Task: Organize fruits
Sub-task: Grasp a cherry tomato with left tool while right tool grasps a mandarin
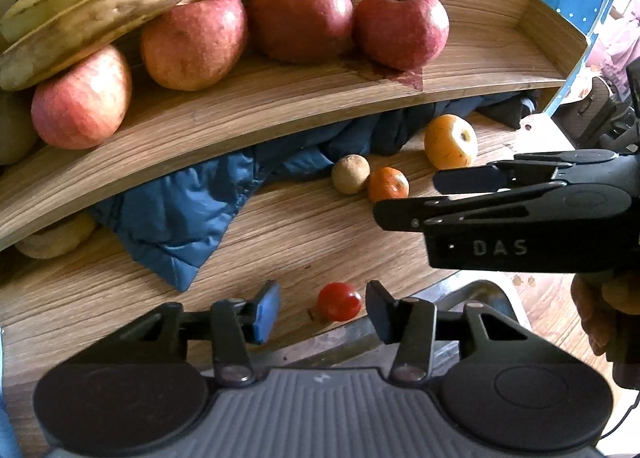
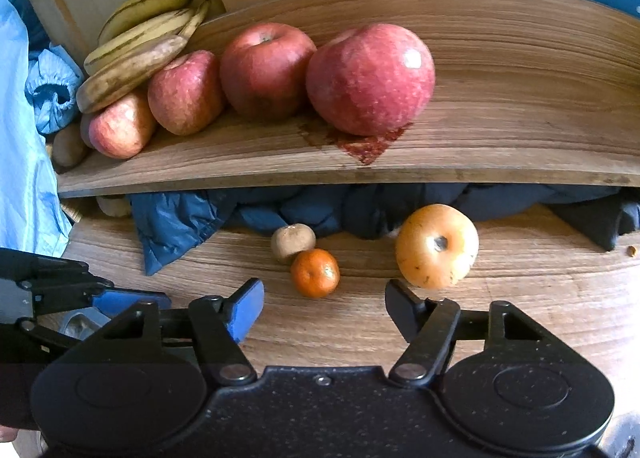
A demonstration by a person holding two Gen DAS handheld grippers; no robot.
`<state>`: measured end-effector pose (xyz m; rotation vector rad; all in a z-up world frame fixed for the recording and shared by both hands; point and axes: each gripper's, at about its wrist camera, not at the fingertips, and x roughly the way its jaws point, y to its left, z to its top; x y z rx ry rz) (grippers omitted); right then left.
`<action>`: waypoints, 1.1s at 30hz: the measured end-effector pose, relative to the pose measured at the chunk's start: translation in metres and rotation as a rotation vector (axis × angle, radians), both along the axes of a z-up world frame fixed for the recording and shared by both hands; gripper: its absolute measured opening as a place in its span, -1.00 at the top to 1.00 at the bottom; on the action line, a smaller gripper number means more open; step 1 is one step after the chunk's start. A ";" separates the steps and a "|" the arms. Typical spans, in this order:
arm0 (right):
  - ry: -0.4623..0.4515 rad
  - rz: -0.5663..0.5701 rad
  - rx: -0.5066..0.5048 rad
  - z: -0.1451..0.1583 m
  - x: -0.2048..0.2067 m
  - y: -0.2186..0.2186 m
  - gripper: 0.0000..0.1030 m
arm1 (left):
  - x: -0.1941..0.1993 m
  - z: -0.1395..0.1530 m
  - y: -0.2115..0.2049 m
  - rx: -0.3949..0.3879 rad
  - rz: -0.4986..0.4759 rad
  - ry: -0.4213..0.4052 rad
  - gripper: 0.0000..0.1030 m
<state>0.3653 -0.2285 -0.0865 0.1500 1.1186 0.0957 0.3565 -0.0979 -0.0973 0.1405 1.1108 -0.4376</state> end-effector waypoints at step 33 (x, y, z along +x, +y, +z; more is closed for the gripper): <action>0.005 0.023 -0.003 -0.010 0.004 0.002 0.40 | -0.002 -0.004 -0.006 -0.007 -0.019 -0.009 0.49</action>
